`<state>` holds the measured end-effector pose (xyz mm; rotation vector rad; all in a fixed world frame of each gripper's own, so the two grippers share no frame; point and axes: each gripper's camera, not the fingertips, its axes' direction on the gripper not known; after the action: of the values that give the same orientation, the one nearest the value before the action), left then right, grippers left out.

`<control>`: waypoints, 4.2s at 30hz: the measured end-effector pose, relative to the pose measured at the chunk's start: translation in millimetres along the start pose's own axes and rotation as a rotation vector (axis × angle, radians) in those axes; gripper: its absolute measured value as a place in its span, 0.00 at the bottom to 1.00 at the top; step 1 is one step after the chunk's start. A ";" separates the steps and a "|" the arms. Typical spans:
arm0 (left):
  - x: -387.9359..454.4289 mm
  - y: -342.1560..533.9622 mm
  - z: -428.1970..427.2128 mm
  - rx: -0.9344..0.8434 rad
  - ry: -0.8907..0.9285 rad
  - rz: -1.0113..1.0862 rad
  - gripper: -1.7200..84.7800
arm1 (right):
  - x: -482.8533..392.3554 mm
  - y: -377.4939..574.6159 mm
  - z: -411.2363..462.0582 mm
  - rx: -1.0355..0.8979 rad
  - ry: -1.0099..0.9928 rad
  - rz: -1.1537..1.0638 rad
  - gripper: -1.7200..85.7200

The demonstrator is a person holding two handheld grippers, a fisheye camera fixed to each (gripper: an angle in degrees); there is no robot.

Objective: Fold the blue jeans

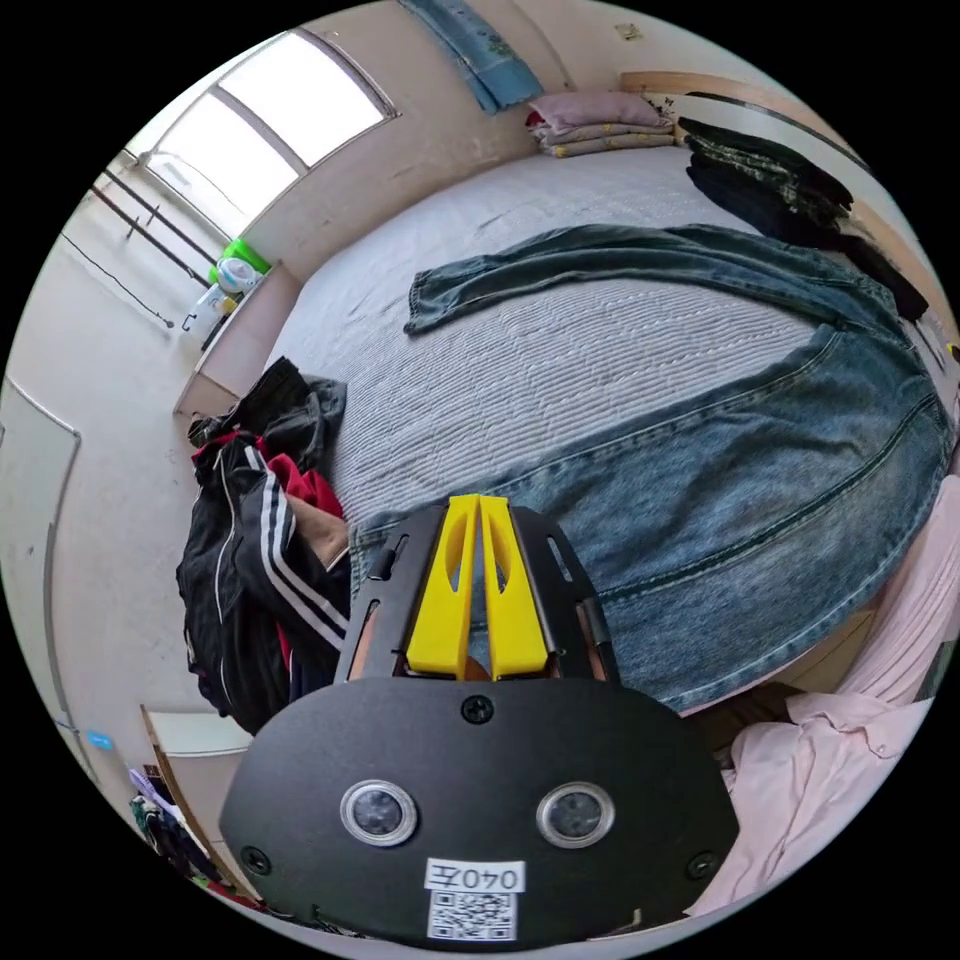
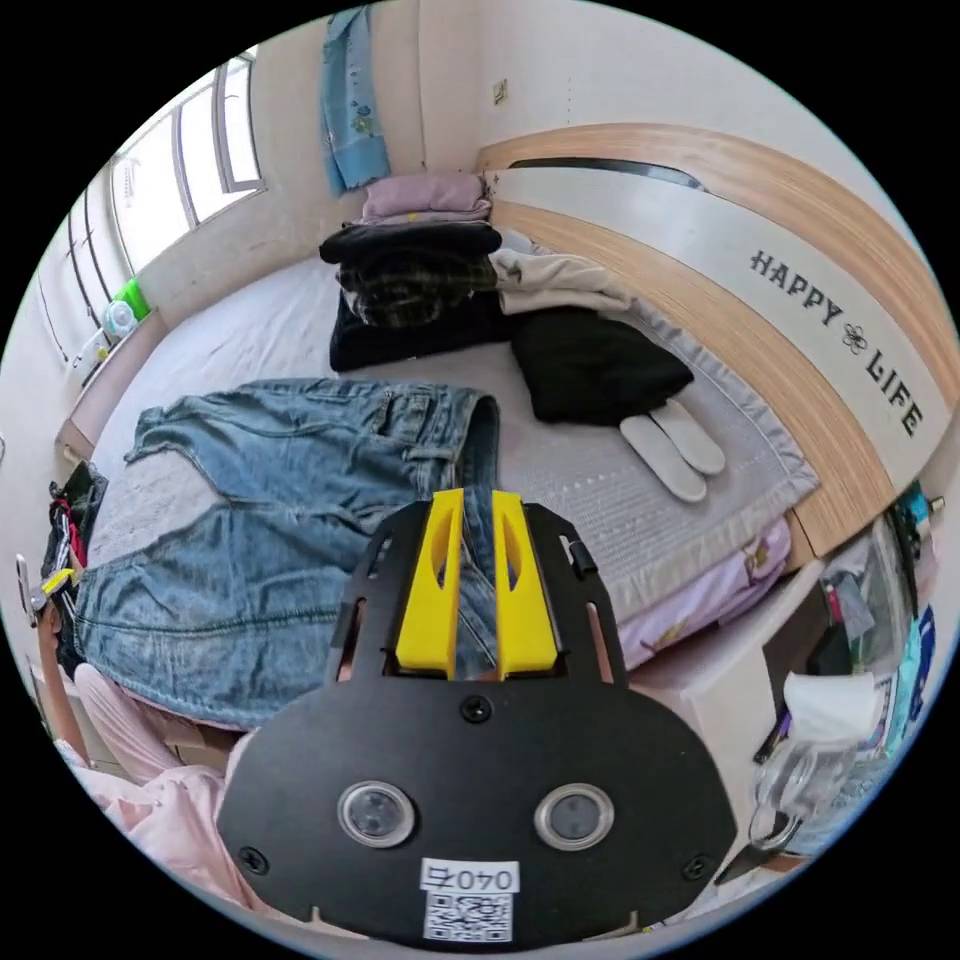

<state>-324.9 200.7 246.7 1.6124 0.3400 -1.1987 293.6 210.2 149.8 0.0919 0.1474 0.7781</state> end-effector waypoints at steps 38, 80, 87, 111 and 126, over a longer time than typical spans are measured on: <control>-302.8 -262.0 334.9 -0.111 0.413 -0.629 0.07 | -559.2 -153.8 20.3 0.196 -0.015 -0.935 0.02; -383.3 -208.6 282.4 -0.011 0.376 -0.490 0.00 | -704.7 -186.9 -37.0 -0.041 -0.245 -1.212 0.01; -359.9 -119.3 323.4 -0.231 0.405 -0.543 0.00 | -702.4 -155.7 -10.8 -0.164 -0.282 -1.171 0.01; -118.9 -174.8 230.9 -0.108 -0.126 -0.184 0.01 | -503.0 -174.5 -27.9 -0.168 -0.183 -0.625 0.01; -141.7 -241.3 178.9 0.090 0.080 -0.353 0.01 | -494.1 -224.7 -7.0 -0.023 -0.031 -0.666 0.01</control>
<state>-656.9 195.0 236.6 1.7280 0.6513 -1.4319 100.6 -297.1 160.8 0.0282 0.1283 0.1135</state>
